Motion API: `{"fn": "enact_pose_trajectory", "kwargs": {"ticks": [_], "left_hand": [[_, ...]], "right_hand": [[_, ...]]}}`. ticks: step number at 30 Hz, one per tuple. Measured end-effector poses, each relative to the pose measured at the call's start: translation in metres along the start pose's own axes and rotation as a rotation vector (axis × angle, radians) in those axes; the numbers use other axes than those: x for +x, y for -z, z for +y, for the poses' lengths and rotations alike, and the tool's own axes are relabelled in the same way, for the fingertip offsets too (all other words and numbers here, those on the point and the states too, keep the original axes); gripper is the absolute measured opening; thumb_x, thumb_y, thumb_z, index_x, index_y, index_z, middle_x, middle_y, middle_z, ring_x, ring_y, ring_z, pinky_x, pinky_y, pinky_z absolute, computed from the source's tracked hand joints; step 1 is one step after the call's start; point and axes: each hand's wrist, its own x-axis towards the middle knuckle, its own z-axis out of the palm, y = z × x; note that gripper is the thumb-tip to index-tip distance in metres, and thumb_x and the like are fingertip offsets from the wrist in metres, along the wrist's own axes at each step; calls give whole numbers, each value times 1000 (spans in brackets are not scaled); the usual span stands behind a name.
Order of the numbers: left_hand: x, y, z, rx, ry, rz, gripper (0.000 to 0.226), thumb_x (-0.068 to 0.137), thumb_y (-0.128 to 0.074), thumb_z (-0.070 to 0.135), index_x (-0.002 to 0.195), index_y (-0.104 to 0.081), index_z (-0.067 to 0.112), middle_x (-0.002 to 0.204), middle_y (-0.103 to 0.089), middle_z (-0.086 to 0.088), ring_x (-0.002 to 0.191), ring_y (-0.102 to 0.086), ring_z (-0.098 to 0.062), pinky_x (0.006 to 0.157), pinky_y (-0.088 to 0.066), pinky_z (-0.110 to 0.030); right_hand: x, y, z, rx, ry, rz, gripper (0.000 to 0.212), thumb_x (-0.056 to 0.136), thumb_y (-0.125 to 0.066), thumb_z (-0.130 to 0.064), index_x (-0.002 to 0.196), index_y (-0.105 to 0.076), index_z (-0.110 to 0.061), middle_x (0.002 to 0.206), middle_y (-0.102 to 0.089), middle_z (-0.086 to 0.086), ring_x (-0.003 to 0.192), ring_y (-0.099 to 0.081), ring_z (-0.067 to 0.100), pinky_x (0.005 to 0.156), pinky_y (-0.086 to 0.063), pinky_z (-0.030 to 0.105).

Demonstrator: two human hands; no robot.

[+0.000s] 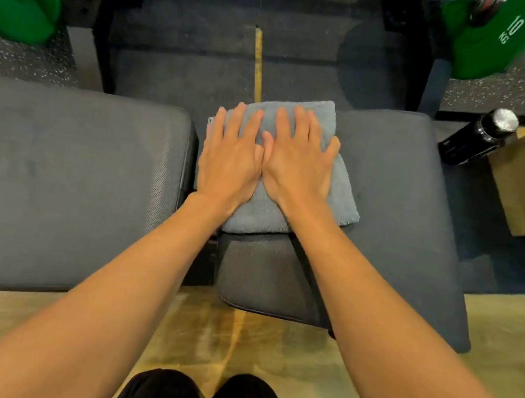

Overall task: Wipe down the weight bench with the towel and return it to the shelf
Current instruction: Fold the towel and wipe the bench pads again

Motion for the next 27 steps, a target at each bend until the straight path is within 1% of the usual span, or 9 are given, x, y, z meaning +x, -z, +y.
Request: {"fn": "enact_pose_trajectory", "kwargs": {"ticks": [3,6,11,14,16,19,21,23,27], "left_hand": [[26,2,2,-43,56,-3,50,103,-23,32,149,-29,13,157,-25,-12,146,-15,-33,118,-13,-45],[32,1,2,64,26,-2,50,103,-21,31,148,-29,11,155,-29,-14,145,-20,-33,118,-12,-45],[-8,-9,31,125,8,66,54,101,-24,37,149,-29,12,157,-25,-15,147,-12,-35,119,-5,-50],[-34,-26,68,177,-42,62,55,101,-22,38,150,-29,13,158,-23,-15,147,-10,-34,119,-3,-51],[-38,-37,98,163,-83,35,56,100,-22,37,150,-27,13,158,-22,-15,147,-9,-35,118,-3,-53],[-20,-51,138,144,-150,0,56,100,-22,36,150,-25,12,158,-21,-16,147,-9,-36,118,-4,-54],[4,-55,155,137,-190,-3,55,101,-22,36,150,-25,13,158,-21,-15,147,-10,-35,118,-5,-52],[31,-58,162,109,-221,-1,53,102,-22,35,150,-26,15,158,-23,-12,147,-11,-33,119,-6,-49],[73,-67,171,90,-260,9,49,101,-22,33,146,-32,17,153,-33,-9,145,-18,-33,119,-10,-48]], "right_hand": [[31,3,3,8,32,27,45,102,-23,-42,139,-39,-22,149,-36,2,140,-26,20,107,-20,54],[35,4,6,26,70,55,42,101,-25,-42,132,-45,-23,141,-44,-2,132,-34,18,103,-24,49],[-3,8,38,69,69,55,45,101,-28,-42,140,-39,-24,151,-35,-1,139,-28,17,106,-21,50],[-36,14,80,45,46,68,48,101,-29,-43,144,-36,-24,153,-32,0,140,-27,17,105,-23,49],[-46,21,114,51,11,93,47,100,-32,-43,143,-38,-24,153,-34,0,140,-28,18,105,-25,49],[-35,31,158,57,-61,110,46,100,-34,-43,142,-41,-24,151,-35,0,139,-30,19,104,-27,50],[-15,33,176,87,-120,104,48,100,-32,-45,143,-38,-26,152,-34,-1,139,-29,20,103,-28,51],[8,34,185,131,-171,104,50,99,-30,-47,144,-36,-25,152,-33,-1,138,-30,22,103,-29,52],[44,32,200,196,-201,118,51,98,-31,-47,140,-41,-20,145,-41,3,129,-39,29,102,-35,51]]}}
